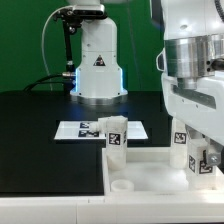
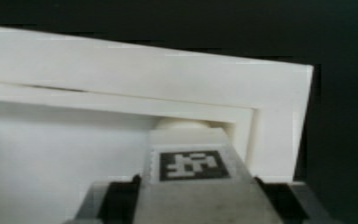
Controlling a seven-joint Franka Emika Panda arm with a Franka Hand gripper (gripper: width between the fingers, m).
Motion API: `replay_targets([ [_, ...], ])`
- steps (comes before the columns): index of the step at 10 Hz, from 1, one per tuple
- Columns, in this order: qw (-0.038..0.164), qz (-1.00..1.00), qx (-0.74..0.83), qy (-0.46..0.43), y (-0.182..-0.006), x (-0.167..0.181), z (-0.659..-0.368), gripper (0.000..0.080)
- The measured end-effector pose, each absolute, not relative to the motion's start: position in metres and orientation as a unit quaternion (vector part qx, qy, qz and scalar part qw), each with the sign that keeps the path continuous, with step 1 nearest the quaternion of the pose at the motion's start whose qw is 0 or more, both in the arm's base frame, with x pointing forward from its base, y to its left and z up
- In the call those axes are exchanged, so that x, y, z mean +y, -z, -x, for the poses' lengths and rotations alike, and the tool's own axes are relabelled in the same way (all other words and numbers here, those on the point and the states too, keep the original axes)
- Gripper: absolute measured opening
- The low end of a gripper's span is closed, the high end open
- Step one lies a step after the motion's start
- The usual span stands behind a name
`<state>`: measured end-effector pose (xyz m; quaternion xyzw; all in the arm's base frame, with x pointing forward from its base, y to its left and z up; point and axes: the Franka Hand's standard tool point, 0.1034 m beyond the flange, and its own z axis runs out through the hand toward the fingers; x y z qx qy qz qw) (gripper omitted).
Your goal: Assemble square table
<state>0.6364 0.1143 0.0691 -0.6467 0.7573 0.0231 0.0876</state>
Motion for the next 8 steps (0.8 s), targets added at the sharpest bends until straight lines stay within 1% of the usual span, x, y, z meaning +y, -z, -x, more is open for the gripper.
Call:
replay_targets([
  [1, 0.089, 0.613, 0.785, -0.028, -0.0689, 0.1139, -0.6369, 0.0284],
  [3, 0.089, 0.619, 0.78, -0.026, -0.0679, 0.1132, -0.6369, 0.0285],
  [4, 0.089, 0.633, 0.768, -0.024, -0.0675, 0.1132, -0.6368, 0.0381],
  [5, 0.095, 0.66, 0.745, -0.013, -0.067, 0.1141, -0.638, 0.0522],
  [6, 0.093, 0.725, 0.683, -0.003, -0.068, 0.1149, -0.6381, 0.0522],
  [7, 0.096, 0.736, 0.671, -0.001, -0.0697, 0.1159, -0.6389, 0.0609],
  [8, 0.094, 0.725, 0.682, -0.003, -0.0676, 0.1155, -0.6382, 0.0641],
])
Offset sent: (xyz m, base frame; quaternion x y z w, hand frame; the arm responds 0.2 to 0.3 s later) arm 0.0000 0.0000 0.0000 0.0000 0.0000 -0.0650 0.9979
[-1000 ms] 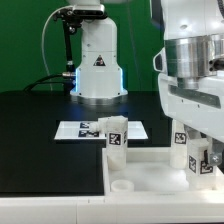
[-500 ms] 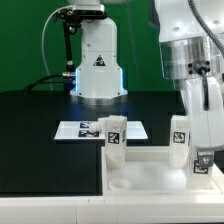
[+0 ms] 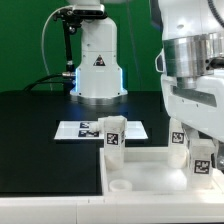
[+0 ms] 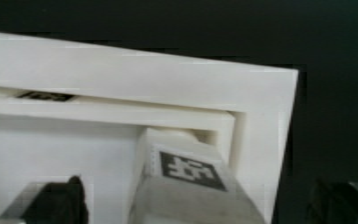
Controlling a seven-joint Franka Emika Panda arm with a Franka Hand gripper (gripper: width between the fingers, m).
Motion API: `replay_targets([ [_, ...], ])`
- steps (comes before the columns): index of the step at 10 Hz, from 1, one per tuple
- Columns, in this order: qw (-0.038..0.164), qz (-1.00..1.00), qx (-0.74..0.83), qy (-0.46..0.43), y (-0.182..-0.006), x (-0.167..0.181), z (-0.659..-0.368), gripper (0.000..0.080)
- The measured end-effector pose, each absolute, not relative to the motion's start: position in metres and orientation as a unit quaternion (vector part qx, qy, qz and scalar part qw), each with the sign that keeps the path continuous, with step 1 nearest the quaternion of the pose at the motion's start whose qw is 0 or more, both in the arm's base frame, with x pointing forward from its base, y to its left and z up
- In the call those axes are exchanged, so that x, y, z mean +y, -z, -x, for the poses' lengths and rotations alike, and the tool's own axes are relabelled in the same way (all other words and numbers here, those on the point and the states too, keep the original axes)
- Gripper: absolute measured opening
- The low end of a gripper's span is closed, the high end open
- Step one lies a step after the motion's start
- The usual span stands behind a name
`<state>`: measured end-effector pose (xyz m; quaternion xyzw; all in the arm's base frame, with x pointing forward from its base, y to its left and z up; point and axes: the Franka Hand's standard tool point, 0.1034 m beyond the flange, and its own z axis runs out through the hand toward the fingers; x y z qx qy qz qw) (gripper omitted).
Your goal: Assemble square table
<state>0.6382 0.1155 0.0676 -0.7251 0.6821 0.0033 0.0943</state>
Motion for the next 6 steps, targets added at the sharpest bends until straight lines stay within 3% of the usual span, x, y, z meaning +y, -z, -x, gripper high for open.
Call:
replay_targets([
  [3, 0.096, 0.737, 0.669, 0.0, -0.071, 0.112, -0.639, 0.0647],
  [5, 0.114, 0.741, 0.662, 0.006, -0.108, 0.097, -0.643, 0.0648],
  [6, 0.114, 0.739, 0.664, 0.004, -0.109, 0.1, -0.642, 0.0648],
])
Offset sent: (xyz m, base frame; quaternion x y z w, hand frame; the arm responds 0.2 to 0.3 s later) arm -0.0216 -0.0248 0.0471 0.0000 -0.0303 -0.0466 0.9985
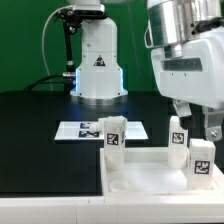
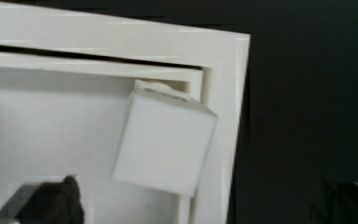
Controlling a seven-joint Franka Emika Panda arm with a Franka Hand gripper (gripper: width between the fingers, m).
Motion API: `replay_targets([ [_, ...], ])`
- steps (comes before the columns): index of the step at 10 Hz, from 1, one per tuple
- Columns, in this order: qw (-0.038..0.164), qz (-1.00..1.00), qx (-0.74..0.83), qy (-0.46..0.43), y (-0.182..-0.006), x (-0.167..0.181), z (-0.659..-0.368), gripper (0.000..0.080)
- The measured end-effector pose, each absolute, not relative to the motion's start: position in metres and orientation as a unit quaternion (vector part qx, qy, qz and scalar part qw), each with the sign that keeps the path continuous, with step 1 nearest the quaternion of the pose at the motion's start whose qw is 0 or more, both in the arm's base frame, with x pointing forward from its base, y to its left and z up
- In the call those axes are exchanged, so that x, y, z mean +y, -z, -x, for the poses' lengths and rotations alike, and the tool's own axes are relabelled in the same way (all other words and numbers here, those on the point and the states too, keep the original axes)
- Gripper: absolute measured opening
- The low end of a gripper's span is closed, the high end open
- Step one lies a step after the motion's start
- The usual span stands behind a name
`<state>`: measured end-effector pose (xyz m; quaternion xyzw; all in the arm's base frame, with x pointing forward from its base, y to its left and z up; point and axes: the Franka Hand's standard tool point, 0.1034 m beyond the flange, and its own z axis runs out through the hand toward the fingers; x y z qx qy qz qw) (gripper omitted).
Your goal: Assemble square table
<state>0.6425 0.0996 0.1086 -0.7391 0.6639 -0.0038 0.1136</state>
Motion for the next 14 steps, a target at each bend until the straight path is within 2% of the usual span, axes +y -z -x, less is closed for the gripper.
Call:
replay_targets([
  [2, 0.11, 0.74, 0.663, 0.002, -0.102, 0.1, -0.64, 0.0648],
  [5, 0.112, 0.741, 0.662, 0.004, -0.102, 0.098, -0.641, 0.0648],
  [6, 0.132, 0.736, 0.664, 0.012, -0.106, 0.083, -0.636, 0.0648],
  [9, 0.171, 0.734, 0.657, -0.019, -0.133, 0.037, -0.606, 0.0648],
  [10, 0.173, 0.725, 0.666, -0.02, -0.138, 0.034, -0.604, 0.0648],
  [14, 0.17, 0.727, 0.665, -0.025, -0.134, 0.035, -0.603, 0.0648],
])
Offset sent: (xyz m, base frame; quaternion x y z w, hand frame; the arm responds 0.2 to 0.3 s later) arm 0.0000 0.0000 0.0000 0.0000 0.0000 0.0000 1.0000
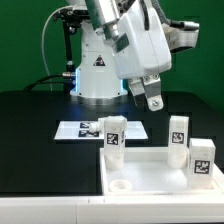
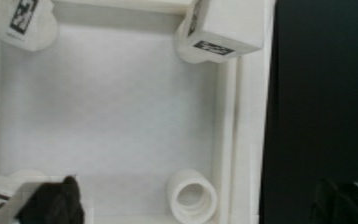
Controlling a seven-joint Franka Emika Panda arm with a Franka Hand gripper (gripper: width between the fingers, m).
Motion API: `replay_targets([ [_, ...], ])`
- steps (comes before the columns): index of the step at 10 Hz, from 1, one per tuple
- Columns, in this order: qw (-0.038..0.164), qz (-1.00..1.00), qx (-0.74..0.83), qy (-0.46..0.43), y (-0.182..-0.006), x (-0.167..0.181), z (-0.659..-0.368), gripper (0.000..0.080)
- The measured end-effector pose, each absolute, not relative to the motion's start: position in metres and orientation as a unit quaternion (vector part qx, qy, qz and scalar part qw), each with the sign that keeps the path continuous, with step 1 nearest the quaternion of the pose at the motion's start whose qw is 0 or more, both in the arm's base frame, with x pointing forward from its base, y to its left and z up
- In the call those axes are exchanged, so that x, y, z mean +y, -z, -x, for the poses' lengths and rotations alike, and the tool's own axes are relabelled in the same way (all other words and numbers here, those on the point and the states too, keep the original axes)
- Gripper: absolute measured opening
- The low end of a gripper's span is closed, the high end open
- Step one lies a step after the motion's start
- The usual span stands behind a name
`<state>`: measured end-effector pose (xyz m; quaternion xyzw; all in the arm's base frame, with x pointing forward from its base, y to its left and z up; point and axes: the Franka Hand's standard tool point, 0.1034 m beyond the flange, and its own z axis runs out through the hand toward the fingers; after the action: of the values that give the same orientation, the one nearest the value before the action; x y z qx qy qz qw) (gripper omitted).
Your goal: Assemble square table
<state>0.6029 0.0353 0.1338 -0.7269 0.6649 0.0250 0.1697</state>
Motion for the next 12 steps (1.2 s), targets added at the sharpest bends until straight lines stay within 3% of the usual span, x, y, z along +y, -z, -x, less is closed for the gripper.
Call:
replay_targets([
  [2, 0.173, 0.724, 0.664, -0.067, -0.13, 0.02, -0.588, 0.0648],
  [5, 0.184, 0.711, 0.661, -0.152, -0.131, -0.016, -0.527, 0.0648],
  [6, 0.175, 0.71, 0.668, -0.135, -0.13, -0.025, -0.526, 0.0648],
  [10, 0.172, 0.712, 0.668, -0.136, -0.127, -0.023, -0.525, 0.0648],
  [12, 0.163, 0.738, 0.639, -0.145, -0.117, -0.023, -0.506, 0.0648],
])
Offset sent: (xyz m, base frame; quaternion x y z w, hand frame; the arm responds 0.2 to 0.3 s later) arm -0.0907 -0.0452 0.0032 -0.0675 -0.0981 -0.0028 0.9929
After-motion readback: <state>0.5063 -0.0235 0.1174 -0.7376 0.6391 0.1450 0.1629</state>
